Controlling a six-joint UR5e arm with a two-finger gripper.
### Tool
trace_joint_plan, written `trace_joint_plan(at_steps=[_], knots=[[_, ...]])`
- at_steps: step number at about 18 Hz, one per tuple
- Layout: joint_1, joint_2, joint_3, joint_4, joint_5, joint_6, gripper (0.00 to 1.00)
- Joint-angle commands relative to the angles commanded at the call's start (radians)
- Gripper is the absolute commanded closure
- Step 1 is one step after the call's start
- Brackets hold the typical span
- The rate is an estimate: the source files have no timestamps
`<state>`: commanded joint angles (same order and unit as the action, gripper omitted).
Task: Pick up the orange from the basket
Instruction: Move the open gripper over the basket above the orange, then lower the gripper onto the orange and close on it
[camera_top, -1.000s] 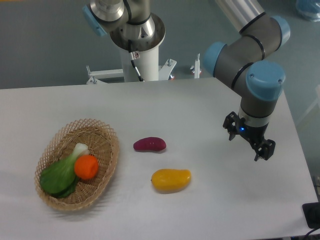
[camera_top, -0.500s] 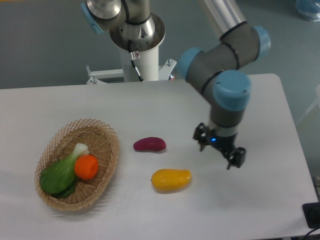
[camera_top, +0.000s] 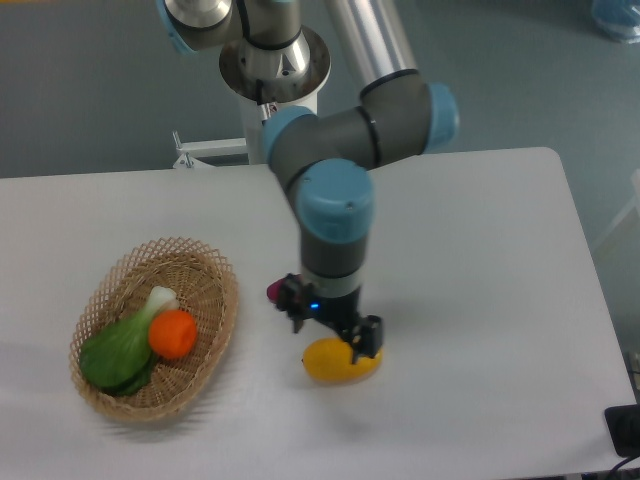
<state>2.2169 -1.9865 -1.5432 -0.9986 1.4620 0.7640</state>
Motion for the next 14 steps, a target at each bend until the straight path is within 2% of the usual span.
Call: trace_joint_plan(at_steps=[3, 8, 11, 14], knots=[[-0.055, 0.006, -0.024, 0.0, -0.017, -0.041, 0.0], [-0.146, 0.035, -0.124, 0.003, -0.014, -0.136, 0.0], [-0.192, 0.034, -0.166, 0.009, -0.011, -0.19, 0.0], [-0.212, 0.005, -0.19, 0.101, -0.011, -0.288, 0.0]])
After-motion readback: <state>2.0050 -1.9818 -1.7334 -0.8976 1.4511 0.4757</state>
